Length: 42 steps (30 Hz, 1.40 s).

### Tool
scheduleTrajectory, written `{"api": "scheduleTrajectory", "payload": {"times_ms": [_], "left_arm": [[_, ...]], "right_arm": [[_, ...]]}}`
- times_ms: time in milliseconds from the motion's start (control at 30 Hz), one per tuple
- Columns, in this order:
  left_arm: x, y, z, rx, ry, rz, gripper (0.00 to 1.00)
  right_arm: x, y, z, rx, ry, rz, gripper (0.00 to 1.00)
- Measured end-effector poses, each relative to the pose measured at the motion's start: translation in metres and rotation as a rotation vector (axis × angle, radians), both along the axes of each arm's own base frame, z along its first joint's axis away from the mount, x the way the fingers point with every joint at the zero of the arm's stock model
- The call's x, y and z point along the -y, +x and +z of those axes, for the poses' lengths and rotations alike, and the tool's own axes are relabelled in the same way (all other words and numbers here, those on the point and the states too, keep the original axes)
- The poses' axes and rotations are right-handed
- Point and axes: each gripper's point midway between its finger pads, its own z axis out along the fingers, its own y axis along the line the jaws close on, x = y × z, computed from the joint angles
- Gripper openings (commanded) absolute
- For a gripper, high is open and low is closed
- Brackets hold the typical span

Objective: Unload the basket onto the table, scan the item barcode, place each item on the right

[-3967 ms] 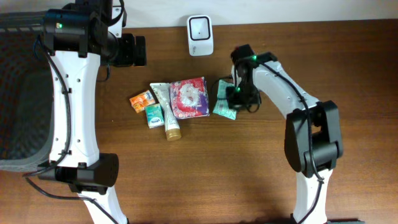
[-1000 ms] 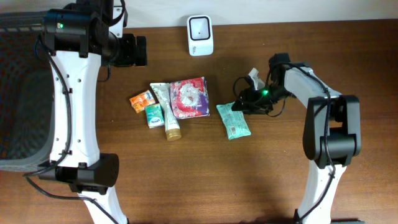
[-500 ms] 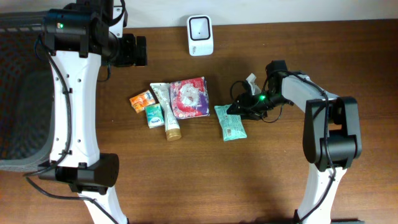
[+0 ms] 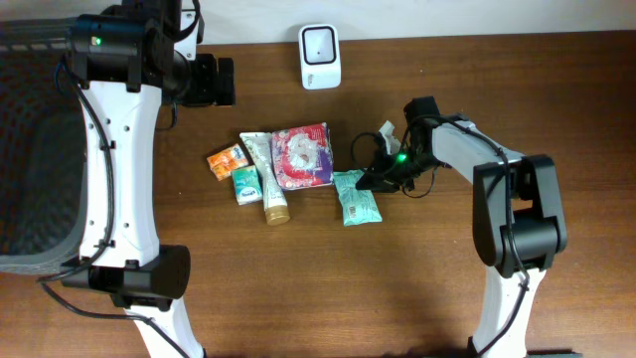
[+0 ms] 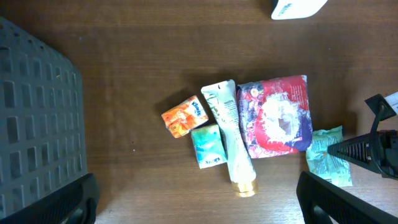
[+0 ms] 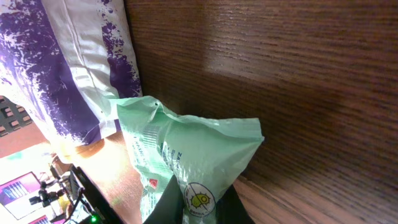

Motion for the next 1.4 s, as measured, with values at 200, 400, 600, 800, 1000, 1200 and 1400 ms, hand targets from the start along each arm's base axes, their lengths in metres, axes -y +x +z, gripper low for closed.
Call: {"api": "scheduleTrajectory", "payload": {"times_ms": [200, 400, 600, 800, 1000, 1200, 1400], "left_arm": [[0.0, 0.0, 0.0, 0.0, 0.0, 0.0, 0.99], [0.0, 0.0, 0.0, 0.0, 0.0, 0.0, 0.99], [0.0, 0.0, 0.0, 0.0, 0.0, 0.0, 0.99], [0.0, 0.0, 0.0, 0.0, 0.0, 0.0, 0.99], [0.0, 0.0, 0.0, 0.0, 0.0, 0.0, 0.99], [0.0, 0.0, 0.0, 0.0, 0.0, 0.0, 0.99], [0.0, 0.0, 0.0, 0.0, 0.0, 0.0, 0.99]], "right_arm": [[0.002, 0.012, 0.054, 0.154, -0.012, -0.003, 0.04], [0.001, 0.014, 0.141, 0.376, 0.024, -0.007, 0.04], [-0.013, 0.011, 0.171, 0.435, 0.148, 0.023, 0.04], [-0.028, 0.024, 0.198, 0.457, 0.284, -0.023, 0.04], [-0.055, 0.016, 0.227, 0.518, 0.275, -0.03, 0.04], [-0.072, 0.011, 0.236, 0.597, 0.149, -0.074, 0.04], [-0.066, 0.014, 0.236, 0.601, 0.115, -0.106, 0.04]]}}
